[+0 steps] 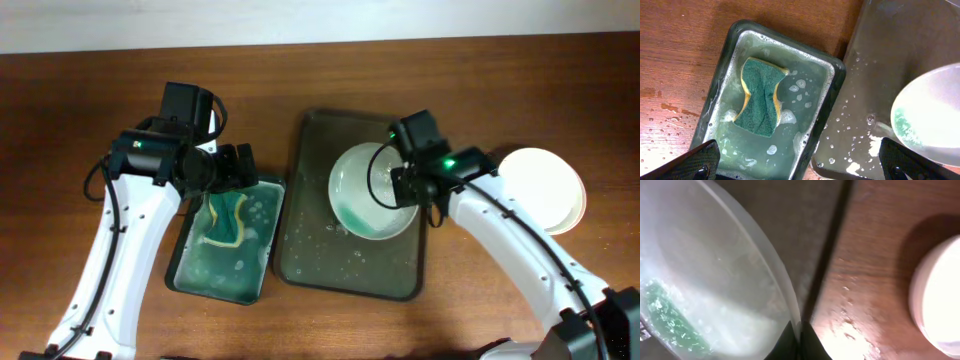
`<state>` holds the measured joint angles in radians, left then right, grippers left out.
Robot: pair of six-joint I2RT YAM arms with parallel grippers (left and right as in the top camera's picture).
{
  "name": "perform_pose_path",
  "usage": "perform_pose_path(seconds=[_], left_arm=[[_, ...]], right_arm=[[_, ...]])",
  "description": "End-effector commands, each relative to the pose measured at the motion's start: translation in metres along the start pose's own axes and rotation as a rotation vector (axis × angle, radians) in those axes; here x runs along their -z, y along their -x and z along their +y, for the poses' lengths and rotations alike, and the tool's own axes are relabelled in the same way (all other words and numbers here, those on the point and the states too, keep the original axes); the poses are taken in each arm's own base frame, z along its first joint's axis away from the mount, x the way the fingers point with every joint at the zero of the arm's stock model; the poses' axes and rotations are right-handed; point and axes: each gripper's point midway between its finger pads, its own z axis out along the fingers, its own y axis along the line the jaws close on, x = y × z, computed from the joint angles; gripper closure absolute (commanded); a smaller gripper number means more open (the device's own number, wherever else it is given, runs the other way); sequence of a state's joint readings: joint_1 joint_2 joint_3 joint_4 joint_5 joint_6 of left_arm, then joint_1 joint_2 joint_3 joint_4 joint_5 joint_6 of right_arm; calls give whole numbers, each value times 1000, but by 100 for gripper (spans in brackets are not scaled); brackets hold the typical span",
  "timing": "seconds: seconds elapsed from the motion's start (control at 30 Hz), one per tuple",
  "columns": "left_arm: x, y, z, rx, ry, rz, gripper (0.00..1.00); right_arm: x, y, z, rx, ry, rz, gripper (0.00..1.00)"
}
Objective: Clean dirty plates on tray and stack at the side
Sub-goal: 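Lift the plate with the right gripper and stack it on the side plates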
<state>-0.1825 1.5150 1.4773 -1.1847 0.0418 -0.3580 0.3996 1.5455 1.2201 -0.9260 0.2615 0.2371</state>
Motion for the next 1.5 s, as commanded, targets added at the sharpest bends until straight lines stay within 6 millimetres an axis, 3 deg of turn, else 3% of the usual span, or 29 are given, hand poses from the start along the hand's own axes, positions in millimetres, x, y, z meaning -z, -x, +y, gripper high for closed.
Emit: perform_pose_path(seconds=[0.0, 0.17, 0.4, 0.6, 0.97, 1.47], left_arm=[[4, 1, -2, -5, -17, -9, 0], [4, 1, -2, -5, -18, -9, 0], [4, 1, -2, -5, -18, -9, 0], [4, 1, -2, -5, -17, -9, 0], [4, 1, -2, -5, -18, -9, 0], [4, 1, -2, -5, -18, -9, 0]], right_arm=[[13, 0, -19, -47, -209, -57, 96], [24, -5, 1, 26, -246, -90, 96], [60, 10, 11, 115, -467, -306, 96], [88, 22, 4, 137, -624, -445, 96], [117, 26, 13, 215, -737, -564, 96], [119, 25, 12, 226, -747, -562, 96]])
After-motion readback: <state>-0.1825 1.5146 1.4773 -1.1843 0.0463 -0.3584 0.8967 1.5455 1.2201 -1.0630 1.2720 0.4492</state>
